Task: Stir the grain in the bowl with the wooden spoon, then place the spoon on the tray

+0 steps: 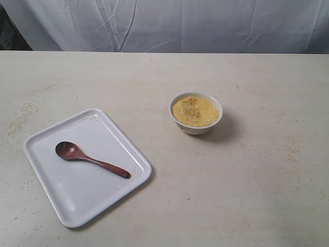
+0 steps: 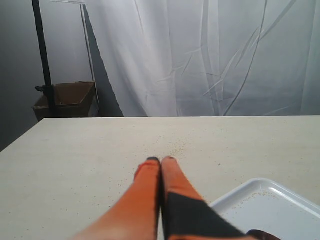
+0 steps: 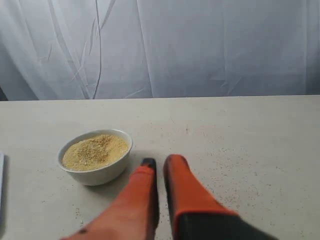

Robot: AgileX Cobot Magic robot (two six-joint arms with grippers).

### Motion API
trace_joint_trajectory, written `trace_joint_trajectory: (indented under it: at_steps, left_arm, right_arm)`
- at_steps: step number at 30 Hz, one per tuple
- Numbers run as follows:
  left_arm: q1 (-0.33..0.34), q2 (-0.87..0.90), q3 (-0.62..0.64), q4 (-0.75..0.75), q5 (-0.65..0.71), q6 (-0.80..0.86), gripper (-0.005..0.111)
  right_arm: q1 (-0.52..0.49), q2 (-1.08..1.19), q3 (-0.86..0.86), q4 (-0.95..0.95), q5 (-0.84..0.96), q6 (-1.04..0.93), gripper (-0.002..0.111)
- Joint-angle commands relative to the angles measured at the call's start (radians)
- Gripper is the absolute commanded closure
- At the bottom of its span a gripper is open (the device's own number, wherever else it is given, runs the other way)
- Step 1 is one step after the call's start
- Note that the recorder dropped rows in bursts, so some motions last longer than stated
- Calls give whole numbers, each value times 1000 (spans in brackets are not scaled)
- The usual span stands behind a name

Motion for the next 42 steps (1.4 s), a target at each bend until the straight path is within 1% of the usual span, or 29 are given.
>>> trace_joint_trajectory:
  at_steps: [1, 5, 11, 15, 19, 21, 42]
  left_arm:
    - [-5, -5, 5, -2, 0, -4, 106]
    - [-5, -5, 5, -2, 0, -4, 106]
    - [-5, -5, 5, -2, 0, -4, 106]
    - [-5, -5, 5, -2, 0, -4, 106]
    - [-5, -5, 5, -2, 0, -4, 106]
    - [-5, -5, 5, -2, 0, -4, 106]
    - [-5, -5, 5, -2, 0, -4, 106]
  right_arm:
    - [-5, -7, 1, 121, -31, 50, 99]
    - [-5, -7, 1, 203, -32, 50, 99]
    - [-5, -7, 1, 203, -32, 50, 99]
    - [-5, -7, 1, 165, -32, 44, 99]
    - [-5, -7, 1, 43, -5, 19, 99]
    - [-5, -7, 1, 22, 12, 19, 99]
    - [-5, -7, 1, 22, 27, 19, 99]
